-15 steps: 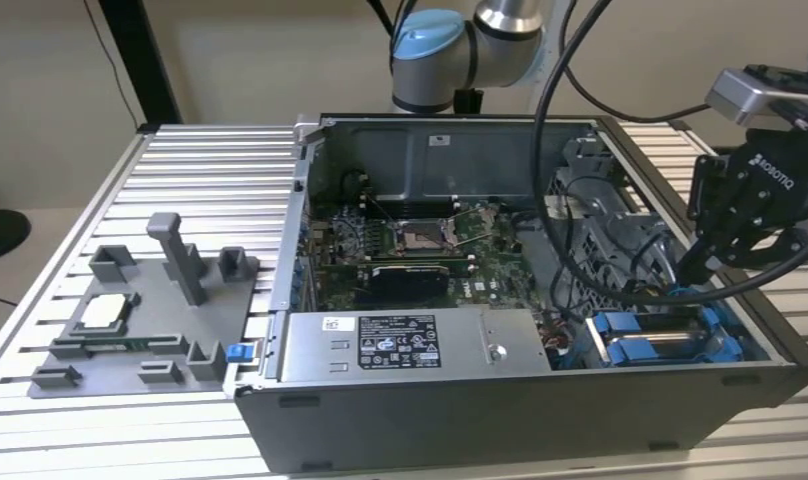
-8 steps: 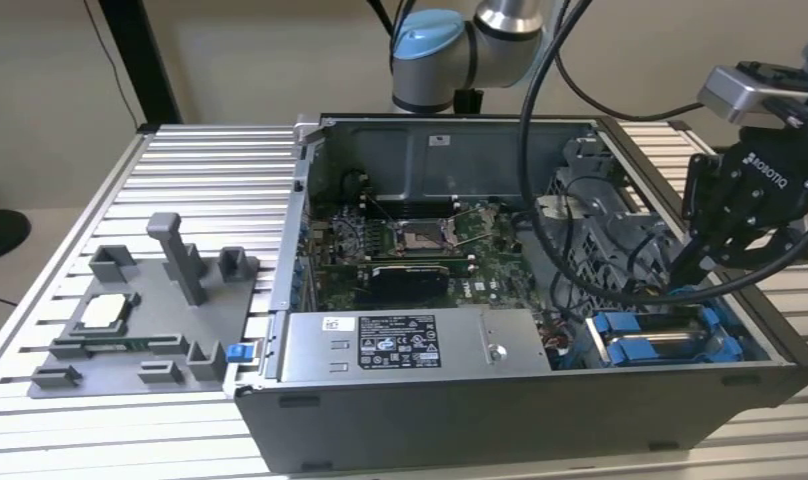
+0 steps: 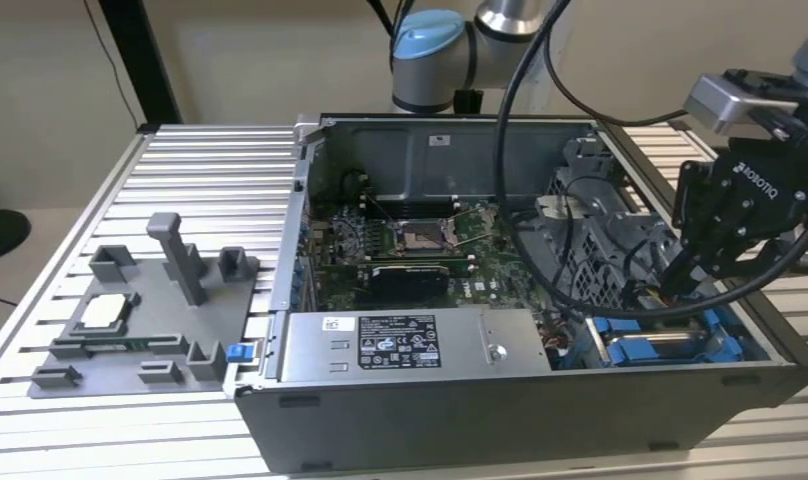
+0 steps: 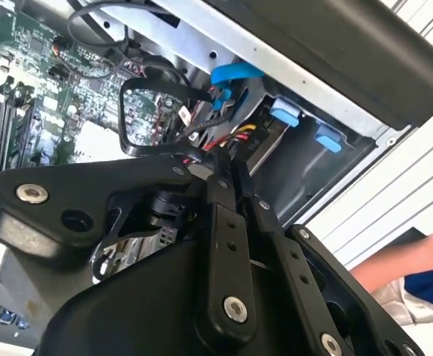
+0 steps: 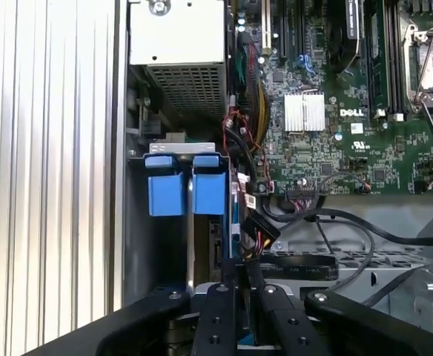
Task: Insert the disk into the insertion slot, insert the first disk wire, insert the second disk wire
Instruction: 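Insert the second disk wire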
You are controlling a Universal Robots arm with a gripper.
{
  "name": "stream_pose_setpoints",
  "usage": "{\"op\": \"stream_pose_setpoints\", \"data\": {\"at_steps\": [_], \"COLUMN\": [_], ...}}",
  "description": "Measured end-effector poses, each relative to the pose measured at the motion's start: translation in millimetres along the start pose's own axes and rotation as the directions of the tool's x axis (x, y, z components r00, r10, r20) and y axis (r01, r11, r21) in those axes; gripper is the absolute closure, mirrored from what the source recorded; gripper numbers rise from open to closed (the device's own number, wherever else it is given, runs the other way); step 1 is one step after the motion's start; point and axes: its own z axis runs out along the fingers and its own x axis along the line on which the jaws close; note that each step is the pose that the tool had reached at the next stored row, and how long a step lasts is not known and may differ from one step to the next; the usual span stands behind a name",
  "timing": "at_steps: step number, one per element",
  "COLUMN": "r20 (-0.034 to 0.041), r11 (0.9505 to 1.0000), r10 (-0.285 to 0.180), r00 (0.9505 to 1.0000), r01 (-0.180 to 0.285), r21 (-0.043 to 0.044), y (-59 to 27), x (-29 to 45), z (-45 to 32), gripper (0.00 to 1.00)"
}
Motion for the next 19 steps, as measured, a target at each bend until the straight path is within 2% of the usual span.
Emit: {"op": "stream_pose_setpoints", "data": {"at_steps": [5, 9, 12, 16, 19], "r20": [0.0058, 0.0145, 0.0253, 0.0409, 0.0455], "r11": [0.9999, 0.9997, 0.999, 0.9965, 0.9949], "r10": [-0.001, -0.001, -0.003, -0.005, -0.006], "r00": [1.0, 0.9999, 0.9997, 0.9992, 0.9989], "r01": [0.0, 0.001, 0.002, 0.002, 0.001], "r21": [0.0109, 0.0254, 0.0456, 0.084, 0.1004], "y": [8.2, 12.8, 16.7, 22.5, 23.9], "x": [9.0, 15.7, 18.5, 19.2, 19.4], "z": [1.5, 2.5, 3.1, 4.4, 4.9], "gripper": [1.0, 1.0, 1.0, 1.0, 1.0]}}
